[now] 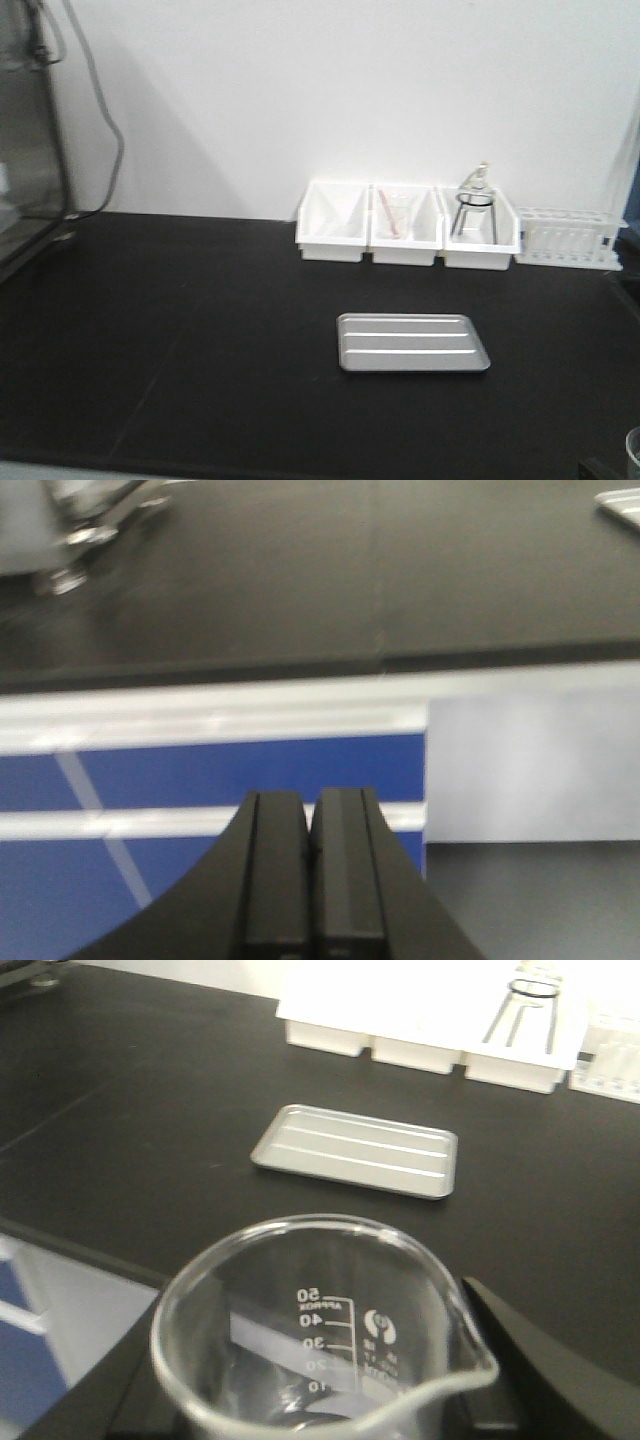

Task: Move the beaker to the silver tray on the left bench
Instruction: 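Carry the beaker in the right gripper while driving to the silver tray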

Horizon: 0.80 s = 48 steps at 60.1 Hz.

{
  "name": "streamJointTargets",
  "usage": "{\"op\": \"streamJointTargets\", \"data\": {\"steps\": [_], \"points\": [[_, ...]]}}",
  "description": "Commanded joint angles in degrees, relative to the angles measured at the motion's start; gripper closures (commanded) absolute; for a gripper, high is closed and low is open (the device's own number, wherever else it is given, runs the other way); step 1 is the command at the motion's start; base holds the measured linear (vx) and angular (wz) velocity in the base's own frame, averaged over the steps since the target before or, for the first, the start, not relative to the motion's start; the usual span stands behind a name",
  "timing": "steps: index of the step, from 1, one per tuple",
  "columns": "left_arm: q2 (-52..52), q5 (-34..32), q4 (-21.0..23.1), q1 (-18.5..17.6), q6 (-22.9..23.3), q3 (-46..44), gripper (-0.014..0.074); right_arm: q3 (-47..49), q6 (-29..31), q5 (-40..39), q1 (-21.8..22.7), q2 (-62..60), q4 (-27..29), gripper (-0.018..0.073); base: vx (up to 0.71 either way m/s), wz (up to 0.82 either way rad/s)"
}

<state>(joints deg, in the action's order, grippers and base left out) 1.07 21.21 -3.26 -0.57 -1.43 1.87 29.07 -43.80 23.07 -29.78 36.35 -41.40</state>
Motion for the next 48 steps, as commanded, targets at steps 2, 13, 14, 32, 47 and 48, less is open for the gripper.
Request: {"op": "streamJointTargets", "data": {"steps": [2,13,14,32,47,48], "points": [[0.41,-4.33,0.16,-0.33,0.1,1.14,0.0595,1.75,0.41,-3.04,0.04,0.05,-1.51,0.0571,0.4,-0.42],[0.41,-4.33,0.16,-0.33,0.1,1.14,0.0595,1.75,0.41,-3.04,0.04,0.05,-1.51,0.0571,0.37,-0.32],[0.41,-4.33,0.16,-0.33,0.1,1.14,0.0595,1.75,0.41,-3.04,0.04,0.05,-1.51,0.0571,0.36,-0.24],[0.41,-4.33,0.16,-0.33,0.1,1.14,0.0595,1.75,0.41,-3.04,0.04,0.05,-1.51,0.0571,0.35,-0.15],[0.41,-4.33,0.16,-0.33,0.1,1.14,0.0595,1.75,0.41,-3.04,0.04,0.05,-1.51,0.0571,0.29,-0.07],[0.41,-4.33,0.16,-0.33,0.1,1.14,0.0595,1.75,0.41,-3.04,0.04,0.05,-1.51,0.0571,0.25,-0.06]]}}
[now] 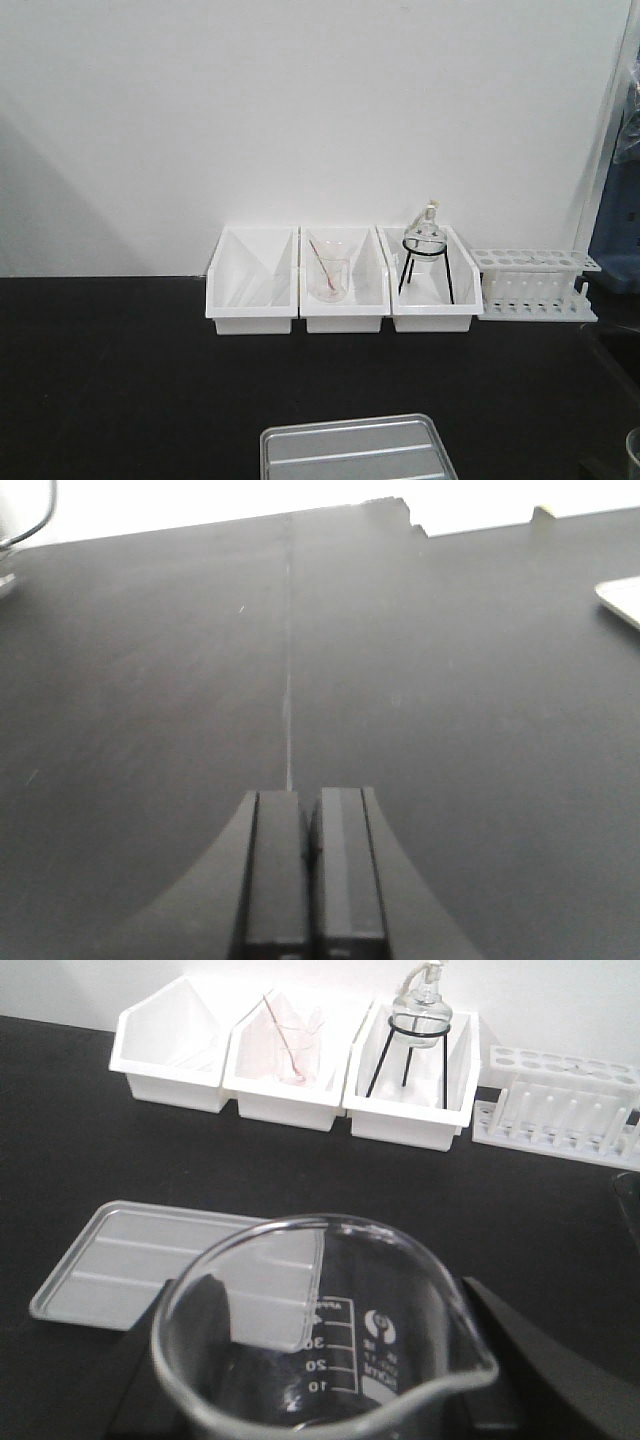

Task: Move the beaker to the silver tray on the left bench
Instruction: 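Carry the beaker in the right gripper while driving to the silver tray, then lower the held beaker onto the silver tray with the right gripper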

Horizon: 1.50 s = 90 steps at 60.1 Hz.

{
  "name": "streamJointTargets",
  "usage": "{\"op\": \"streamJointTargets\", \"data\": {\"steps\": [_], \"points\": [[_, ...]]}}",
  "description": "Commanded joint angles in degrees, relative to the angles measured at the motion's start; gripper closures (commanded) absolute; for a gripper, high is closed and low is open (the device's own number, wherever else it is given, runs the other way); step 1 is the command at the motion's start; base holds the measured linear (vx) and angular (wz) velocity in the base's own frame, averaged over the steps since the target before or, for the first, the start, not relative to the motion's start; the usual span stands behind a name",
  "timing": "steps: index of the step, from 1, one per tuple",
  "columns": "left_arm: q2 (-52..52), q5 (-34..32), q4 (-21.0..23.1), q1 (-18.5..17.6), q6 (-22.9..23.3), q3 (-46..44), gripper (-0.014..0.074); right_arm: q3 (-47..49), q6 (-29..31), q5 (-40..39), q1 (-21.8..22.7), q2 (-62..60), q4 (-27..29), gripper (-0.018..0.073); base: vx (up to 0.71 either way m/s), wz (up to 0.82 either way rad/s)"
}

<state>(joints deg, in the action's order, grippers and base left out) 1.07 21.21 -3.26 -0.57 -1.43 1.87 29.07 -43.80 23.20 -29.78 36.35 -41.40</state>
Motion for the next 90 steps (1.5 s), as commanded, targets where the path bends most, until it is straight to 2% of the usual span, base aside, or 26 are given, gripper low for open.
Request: {"op": "streamJointTargets", "data": {"steps": [1,64,72,79,86,90], "points": [[0.41,-4.33,0.16,-0.33,0.1,1.14,0.0595,1.75,0.41,-3.17,0.04,0.05,-1.51,0.0571,0.25,-0.06],[0.41,-4.33,0.16,-0.33,0.1,1.14,0.0595,1.75,-0.17,-4.08,0.04,0.07,-1.46,0.0571,0.06,-0.02],[0.41,-4.33,0.16,-0.33,0.1,1.14,0.0595,1.75,-0.22,-15.07,0.18,2.03,-2.29,0.0571,0.0,0.0],[0.41,-4.33,0.16,-0.33,0.1,1.14,0.0595,1.75,-0.22,-25.58,0.23,9.17,-6.38,0.0571,0.0,0.0],[0.41,-4.33,0.16,-0.33,0.1,1.14,0.0595,1.98,-0.22,-33.05,0.47,20.56,-5.47,0.0571,0.0,0.0],[0.41,-4.33,0.16,-0.33,0.1,1.14,0.0595,2.12,-0.16,-41.97,3.15,27.49,-2.46,0.0571,0.0,0.0]]}}
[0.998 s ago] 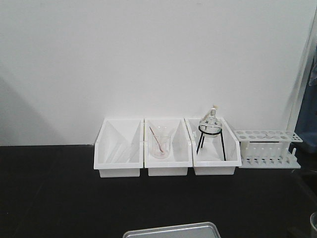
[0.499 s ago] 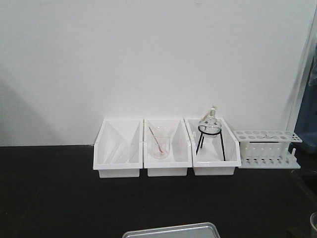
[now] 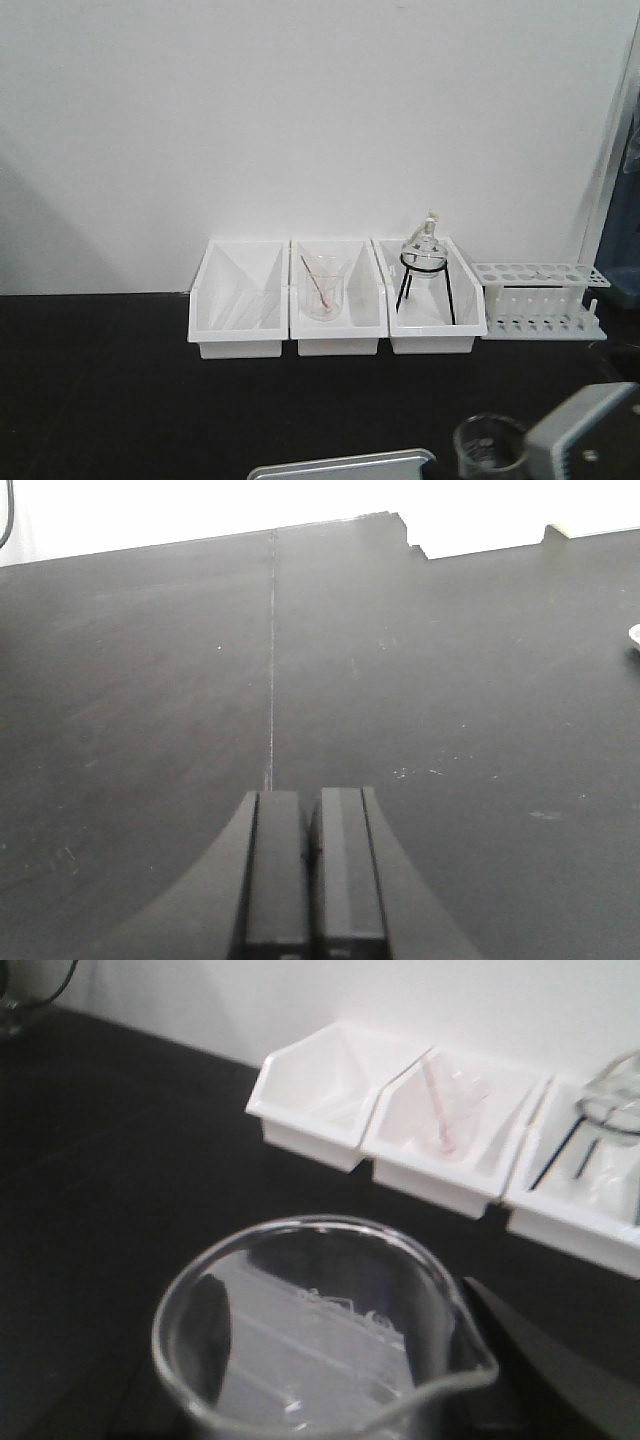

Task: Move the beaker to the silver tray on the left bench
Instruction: 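Lower the held beaker onto the silver tray with the right gripper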

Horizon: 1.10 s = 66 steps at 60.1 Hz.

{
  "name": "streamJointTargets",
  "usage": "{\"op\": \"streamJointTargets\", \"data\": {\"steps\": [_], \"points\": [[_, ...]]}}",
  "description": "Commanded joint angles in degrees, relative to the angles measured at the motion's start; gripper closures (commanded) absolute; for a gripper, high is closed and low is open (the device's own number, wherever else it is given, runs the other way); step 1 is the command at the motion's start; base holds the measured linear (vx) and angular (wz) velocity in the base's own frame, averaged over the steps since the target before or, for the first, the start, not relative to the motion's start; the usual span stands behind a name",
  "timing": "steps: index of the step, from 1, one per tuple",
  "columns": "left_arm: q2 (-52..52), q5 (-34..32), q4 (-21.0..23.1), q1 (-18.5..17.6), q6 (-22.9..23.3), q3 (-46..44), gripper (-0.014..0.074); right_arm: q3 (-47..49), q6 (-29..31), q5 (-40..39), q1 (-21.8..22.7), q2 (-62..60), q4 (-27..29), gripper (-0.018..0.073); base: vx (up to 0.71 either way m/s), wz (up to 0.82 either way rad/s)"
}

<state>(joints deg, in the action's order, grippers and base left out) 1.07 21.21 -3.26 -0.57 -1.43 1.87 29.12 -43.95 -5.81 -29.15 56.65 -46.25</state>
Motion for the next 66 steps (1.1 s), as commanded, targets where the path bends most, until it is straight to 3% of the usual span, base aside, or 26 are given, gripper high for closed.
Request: {"op": "streamJointTargets", "data": {"steps": [1,10,15,32,52,66], "points": [[0.41,-4.33,0.16,-0.33,0.1,1.14,0.0595,2.08,0.06,-14.16,3.33,8.55,3.41,0.0571,0.0,0.0],[0.41,-4.33,0.16,-0.33,0.1,1.14,0.0595,2.08,2.87,-44.65,12.31,22.46,13.64,0.0571,0.0,0.0],[0.41,-4.33,0.16,-0.33,0.1,1.14,0.0595,2.1,7.21,-52.36,14.67,29.43,16.21,0.0571,0.0,0.0],[0.41,-4.33,0.16,-0.33,0.1,1.14,0.0595,5.98,20.12,-52.42,14.85,47.46,15.82,0.0571,0.0,0.0],[0.41,-4.33,0.16,-0.33,0.1,1.14,0.0595,12.53,33.6,-52.37,14.85,57.95,15.88,0.0564,0.0,0.0],[0.41,-4.33,0.16,-0.33,0.1,1.14,0.0595,12.53,33.36,-52.53,14.85,60.47,15.64,0.0514,0.0,0.0]]}}
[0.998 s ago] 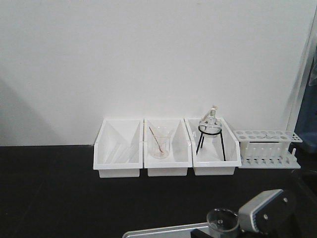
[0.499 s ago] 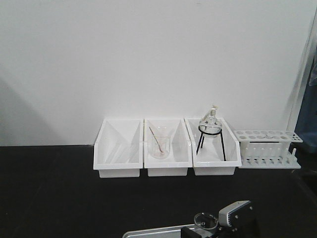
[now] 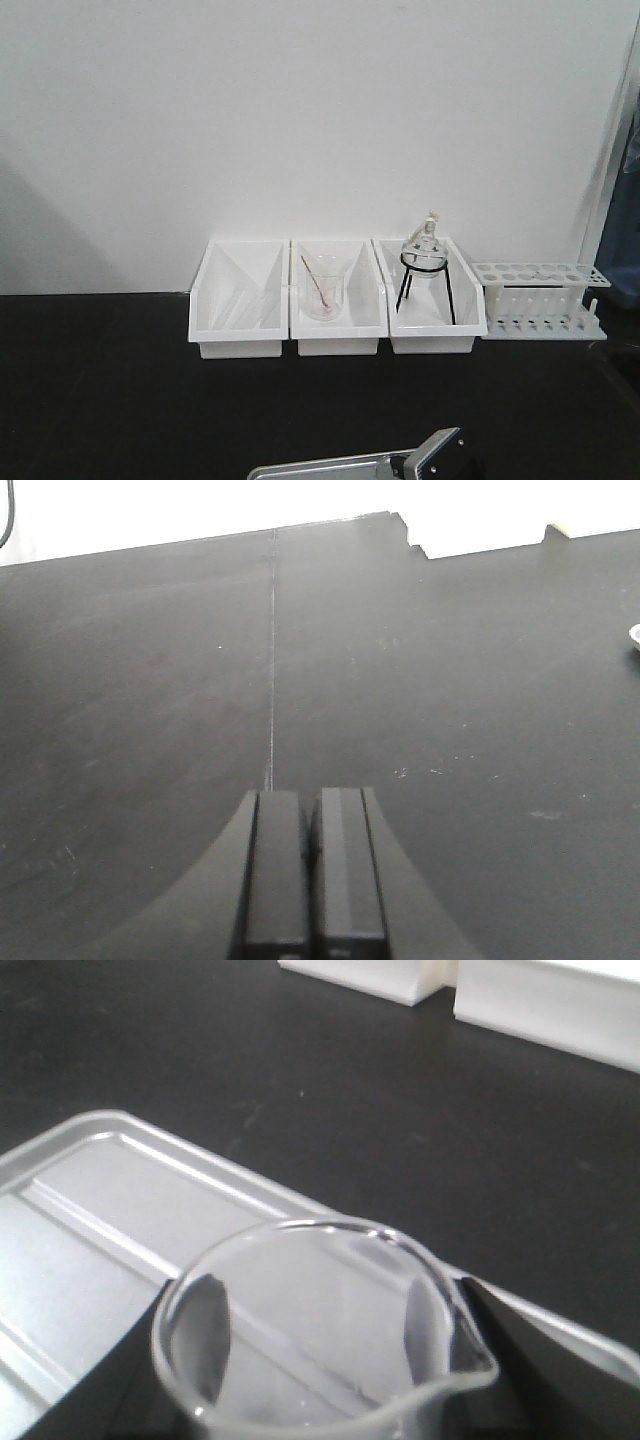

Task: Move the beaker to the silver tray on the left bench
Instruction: 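Open the right gripper and raise it away from the beaker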

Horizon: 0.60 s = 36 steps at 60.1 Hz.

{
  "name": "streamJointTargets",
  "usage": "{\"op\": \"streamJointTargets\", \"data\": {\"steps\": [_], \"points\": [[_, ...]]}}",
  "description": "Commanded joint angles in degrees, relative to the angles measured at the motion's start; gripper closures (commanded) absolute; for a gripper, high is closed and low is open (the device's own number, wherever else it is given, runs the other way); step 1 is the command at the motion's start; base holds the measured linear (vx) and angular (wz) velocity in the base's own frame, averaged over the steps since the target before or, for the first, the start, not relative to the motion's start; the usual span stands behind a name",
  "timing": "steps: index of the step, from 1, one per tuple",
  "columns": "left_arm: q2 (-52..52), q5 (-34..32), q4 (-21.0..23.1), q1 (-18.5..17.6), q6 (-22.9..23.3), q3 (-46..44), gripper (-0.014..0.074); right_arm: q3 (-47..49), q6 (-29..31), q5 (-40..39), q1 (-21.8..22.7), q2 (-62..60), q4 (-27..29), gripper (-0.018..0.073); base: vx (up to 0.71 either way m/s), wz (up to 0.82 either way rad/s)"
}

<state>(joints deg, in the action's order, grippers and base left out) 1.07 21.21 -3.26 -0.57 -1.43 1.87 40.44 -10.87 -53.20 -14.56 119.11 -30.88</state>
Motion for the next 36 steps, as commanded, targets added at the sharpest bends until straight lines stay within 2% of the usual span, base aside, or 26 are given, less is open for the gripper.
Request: {"op": "streamJointTargets", "data": {"steps": [1,12,29,36], "points": [[0.41,-4.33,0.16,-0.33,0.1,1.14,0.0595,1.2,0.21,-5.09,0.26,-1.82,0.05,0.0503,0.0,0.0],[0.41,-4.33,0.16,-0.33,0.1,1.14,0.0595,1.2,-0.49,-5.16,0.26,-1.74,-0.14,0.0367,0.0,0.0],[0.41,-4.33,0.16,-0.33,0.1,1.14,0.0595,1.2,-1.49,-5.7,0.26,-1.74,0.06,-0.0054,0.0,0.0],[0.41,-4.33,0.16,-0.33,0.1,1.14,0.0595,1.2,-2.91,-5.65,0.26,-2.1,1.61,-0.0155,0.0,0.0]]}}
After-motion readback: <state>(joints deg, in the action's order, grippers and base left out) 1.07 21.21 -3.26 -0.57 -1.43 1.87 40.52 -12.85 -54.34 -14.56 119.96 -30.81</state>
